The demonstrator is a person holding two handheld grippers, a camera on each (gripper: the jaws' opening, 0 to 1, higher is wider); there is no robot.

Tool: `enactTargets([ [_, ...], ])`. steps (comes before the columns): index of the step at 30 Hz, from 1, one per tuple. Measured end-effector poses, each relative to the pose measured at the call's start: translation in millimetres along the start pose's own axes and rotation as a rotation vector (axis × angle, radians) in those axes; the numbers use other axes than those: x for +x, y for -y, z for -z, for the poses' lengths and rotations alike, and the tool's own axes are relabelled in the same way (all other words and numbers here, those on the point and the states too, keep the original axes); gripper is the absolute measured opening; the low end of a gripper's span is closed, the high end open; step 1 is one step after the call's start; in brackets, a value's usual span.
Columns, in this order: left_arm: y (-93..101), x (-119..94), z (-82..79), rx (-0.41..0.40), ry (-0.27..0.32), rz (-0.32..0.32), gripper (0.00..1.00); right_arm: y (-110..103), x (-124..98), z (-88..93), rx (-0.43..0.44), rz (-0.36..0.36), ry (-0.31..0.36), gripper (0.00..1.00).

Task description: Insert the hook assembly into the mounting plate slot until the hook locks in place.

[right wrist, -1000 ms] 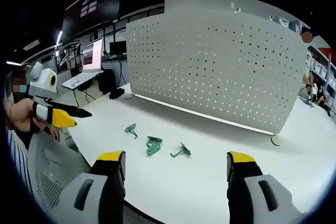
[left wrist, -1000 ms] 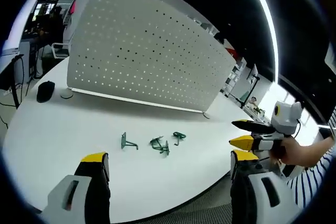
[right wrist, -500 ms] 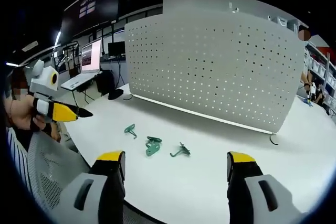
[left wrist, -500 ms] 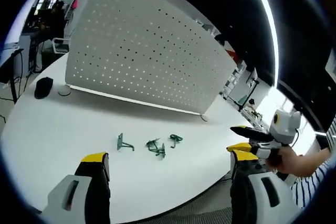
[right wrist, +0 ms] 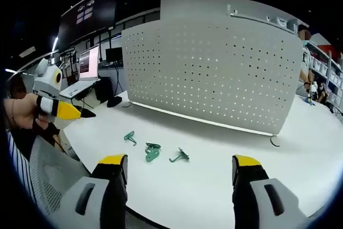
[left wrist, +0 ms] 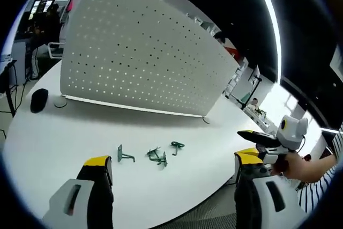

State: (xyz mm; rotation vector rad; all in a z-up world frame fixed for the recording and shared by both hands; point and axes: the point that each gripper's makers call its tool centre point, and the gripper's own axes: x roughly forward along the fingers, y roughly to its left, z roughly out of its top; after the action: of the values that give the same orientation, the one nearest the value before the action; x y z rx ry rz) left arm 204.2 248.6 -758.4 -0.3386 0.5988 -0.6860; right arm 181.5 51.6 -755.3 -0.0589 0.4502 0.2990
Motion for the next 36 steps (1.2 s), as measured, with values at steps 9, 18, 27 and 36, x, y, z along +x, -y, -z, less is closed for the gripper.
enactTargets([
  [9,-4.6,-3,6.6,-0.010,-0.018,-0.010,0.96,-4,3,2.6,0.016,-0.012,-0.014,0.73],
  [18,0.9,0,18.5,-0.059,-0.027,0.012,0.94,-3,4,6.2,0.016,-0.029,-0.037,0.58],
  [27,6.6,6,30.4,-0.055,-0.059,0.029,0.94,7,19,18.6,-0.030,-0.037,-0.110,0.41],
  [36,10.8,11,41.6,0.016,-0.101,0.028,0.94,9,42,31.5,-0.077,-0.096,-0.181,0.37],
])
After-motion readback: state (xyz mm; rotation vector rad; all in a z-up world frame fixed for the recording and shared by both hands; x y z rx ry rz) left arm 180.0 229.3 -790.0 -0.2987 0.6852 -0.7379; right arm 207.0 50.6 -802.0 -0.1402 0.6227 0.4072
